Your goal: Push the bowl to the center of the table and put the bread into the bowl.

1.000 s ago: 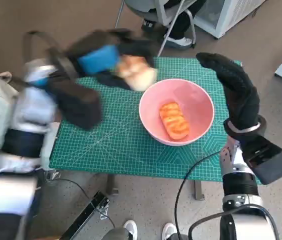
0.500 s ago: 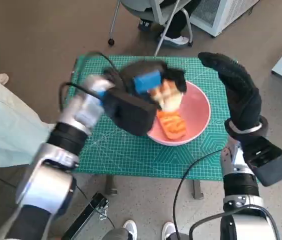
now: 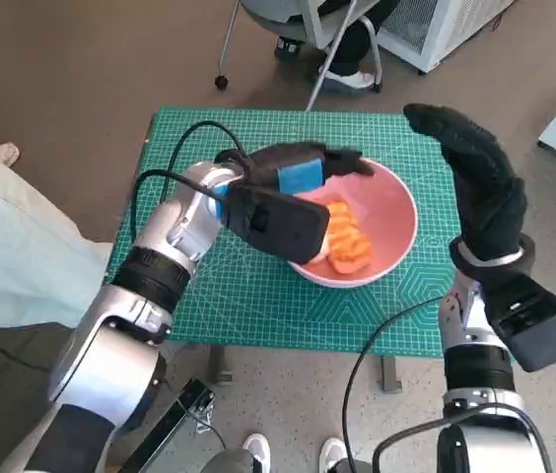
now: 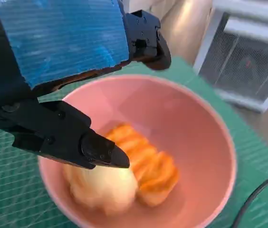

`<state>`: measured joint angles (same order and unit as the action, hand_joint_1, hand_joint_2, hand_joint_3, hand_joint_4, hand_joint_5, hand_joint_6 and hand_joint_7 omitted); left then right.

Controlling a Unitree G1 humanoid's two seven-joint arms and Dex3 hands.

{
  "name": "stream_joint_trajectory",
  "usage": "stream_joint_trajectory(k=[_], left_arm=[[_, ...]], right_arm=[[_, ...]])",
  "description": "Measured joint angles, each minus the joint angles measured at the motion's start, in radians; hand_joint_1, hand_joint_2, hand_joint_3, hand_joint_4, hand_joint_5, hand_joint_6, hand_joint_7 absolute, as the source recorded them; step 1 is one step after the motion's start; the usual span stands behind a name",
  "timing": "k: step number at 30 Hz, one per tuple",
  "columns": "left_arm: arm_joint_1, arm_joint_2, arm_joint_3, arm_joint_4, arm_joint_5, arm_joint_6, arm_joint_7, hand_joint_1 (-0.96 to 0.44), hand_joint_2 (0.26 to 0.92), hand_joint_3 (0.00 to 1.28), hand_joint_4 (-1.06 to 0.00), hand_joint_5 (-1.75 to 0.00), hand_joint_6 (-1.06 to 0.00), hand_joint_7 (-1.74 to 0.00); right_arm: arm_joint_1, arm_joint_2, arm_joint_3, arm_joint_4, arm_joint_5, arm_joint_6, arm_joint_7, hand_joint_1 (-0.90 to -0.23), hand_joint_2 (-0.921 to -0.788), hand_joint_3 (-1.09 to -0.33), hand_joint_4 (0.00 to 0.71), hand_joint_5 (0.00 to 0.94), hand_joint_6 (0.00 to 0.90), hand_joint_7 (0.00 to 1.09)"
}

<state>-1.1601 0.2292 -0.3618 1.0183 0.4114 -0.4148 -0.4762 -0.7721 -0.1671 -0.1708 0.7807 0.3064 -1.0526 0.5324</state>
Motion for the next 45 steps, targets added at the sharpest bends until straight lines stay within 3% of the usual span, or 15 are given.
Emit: stream_joint_trajectory(k=[5, 7, 12, 16, 19, 24, 28, 33, 45], left_arm=[[0.039, -0.004, 0.099, -0.005, -0.12, -0.078, 0.006, -0.36, 0.873, 0.03, -0.11, -0.03, -0.06, -0.46], [0.059, -0.008, 0.15, -0.012, -0.185, -0.117, 0.01, -0.37, 0.898, 0.02, -0.18, -0.03, -0.14, -0.4], [0.114, -0.031, 0.276, -0.057, -0.338, -0.197, 0.039, -0.39, 0.918, 0.06, -0.31, -0.03, -0.26, -0.33], [0.165, -0.058, 0.35, -0.129, -0.432, -0.236, 0.078, -0.41, 0.92, 0.1, -0.35, -0.03, -0.28, -0.3], [0.217, -0.083, 0.389, -0.213, -0.495, -0.25, 0.098, -0.4, 0.921, 0.15, -0.36, -0.03, -0.27, -0.31], [0.304, -0.115, 0.417, -0.377, -0.568, -0.226, 0.111, -0.34, 0.921, 0.23, -0.36, -0.01, -0.12, -0.61], [0.36, -0.125, 0.42, -0.489, -0.584, -0.188, 0.129, -0.33, 0.921, 0.27, -0.35, -0.01, -0.05, -0.75], [0.403, -0.126, 0.421, -0.583, -0.593, -0.139, 0.14, -0.33, 0.921, 0.28, -0.34, 0.0, -0.03, -0.8], [0.44, -0.126, 0.418, -0.688, -0.59, -0.104, 0.161, -0.33, 0.921, 0.28, -0.34, 0.0, -0.02, -0.83]], right_arm=[[0.001, -0.003, -0.001, -0.005, -0.004, 0.002, -0.016, -0.618, -0.921, -0.699, 0.333, 0.006, 0.0, 0.81], [0.001, -0.005, -0.003, -0.01, -0.012, 0.004, -0.03, -0.617, -0.921, -0.699, 0.332, 0.005, 0.0, 0.81], [0.0, -0.006, -0.006, -0.044, -0.05, 0.022, -0.09, -0.583, -0.921, -0.727, 0.33, 0.003, 0.0, 0.79], [0.0, -0.006, -0.008, -0.084, -0.104, 0.05, -0.158, -0.56, -0.921, -0.749, 0.33, 0.003, 0.001, 0.79], [-0.001, -0.006, -0.009, -0.122, -0.148, 0.078, -0.217, -0.548, -0.921, -0.76, 0.332, 0.004, 0.001, 0.79], [-0.004, -0.006, -0.006, -0.178, -0.193, 0.124, -0.283, -0.542, -0.921, -0.77, 0.336, 0.006, 0.002, 0.78], [-0.014, -0.006, 0.003, -0.208, -0.202, 0.155, -0.308, -0.532, -0.921, -0.774, 0.34, 0.007, 0.002, 0.78], [-0.028, -0.012, 0.02, -0.235, -0.231, 0.176, -0.321, -0.527, -0.921, -0.776, 0.333, 0.003, 0.003, 0.77], [-0.042, -0.026, 0.038, -0.242, -0.223, 0.217, -0.317, -0.581, -0.921, -0.738, 0.319, 0.0, 0.009, 0.75]])
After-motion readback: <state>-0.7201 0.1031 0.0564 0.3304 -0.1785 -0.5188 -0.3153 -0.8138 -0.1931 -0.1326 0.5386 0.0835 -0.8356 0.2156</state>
